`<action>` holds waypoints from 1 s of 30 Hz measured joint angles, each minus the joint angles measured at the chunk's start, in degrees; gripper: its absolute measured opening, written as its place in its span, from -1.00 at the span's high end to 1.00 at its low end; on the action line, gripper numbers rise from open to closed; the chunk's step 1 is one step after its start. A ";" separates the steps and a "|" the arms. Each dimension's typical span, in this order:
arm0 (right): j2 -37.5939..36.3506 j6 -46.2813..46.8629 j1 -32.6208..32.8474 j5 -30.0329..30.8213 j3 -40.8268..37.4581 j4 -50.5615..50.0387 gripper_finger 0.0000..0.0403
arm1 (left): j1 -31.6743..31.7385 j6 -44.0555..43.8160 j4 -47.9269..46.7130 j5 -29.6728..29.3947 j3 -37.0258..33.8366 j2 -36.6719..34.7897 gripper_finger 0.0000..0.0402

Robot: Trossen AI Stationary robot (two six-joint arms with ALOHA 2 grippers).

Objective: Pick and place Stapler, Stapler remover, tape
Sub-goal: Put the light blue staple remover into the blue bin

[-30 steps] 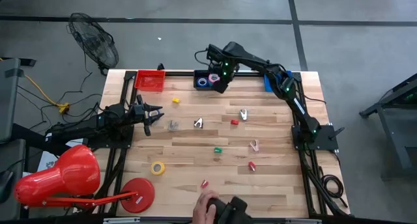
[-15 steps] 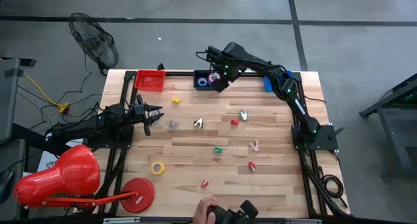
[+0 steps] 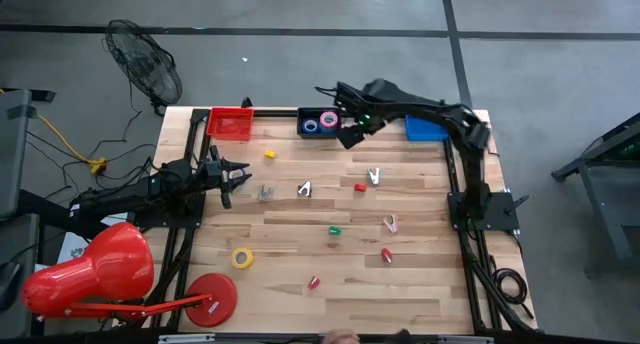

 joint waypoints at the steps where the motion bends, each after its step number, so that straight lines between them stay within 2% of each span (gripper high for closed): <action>1: -2.24 1.92 0.23 0.05 -3.54 2.07 0.10 | 0.00 -0.01 -0.01 0.00 0.02 0.00 0.31; 9: -17.12 17.94 3.34 0.88 -28.06 14.74 0.10 | 0.00 0.00 0.00 0.00 0.01 -0.01 0.31; 15: -22.15 25.82 6.61 0.98 -40.95 28.73 0.02 | 0.00 0.01 -0.01 0.00 0.02 0.00 0.31; 21: -22.14 30.04 9.36 -0.86 -48.03 38.22 -0.31 | 0.00 0.01 0.01 -0.01 0.01 -0.01 0.31; 24: -22.14 31.33 10.23 -0.41 -49.58 39.40 -0.47 | 0.00 0.01 0.01 0.00 0.01 -0.01 0.31; 30: -22.14 31.38 11.53 2.32 -49.98 38.39 -0.58 | 0.00 0.01 0.00 0.00 0.02 -0.01 0.31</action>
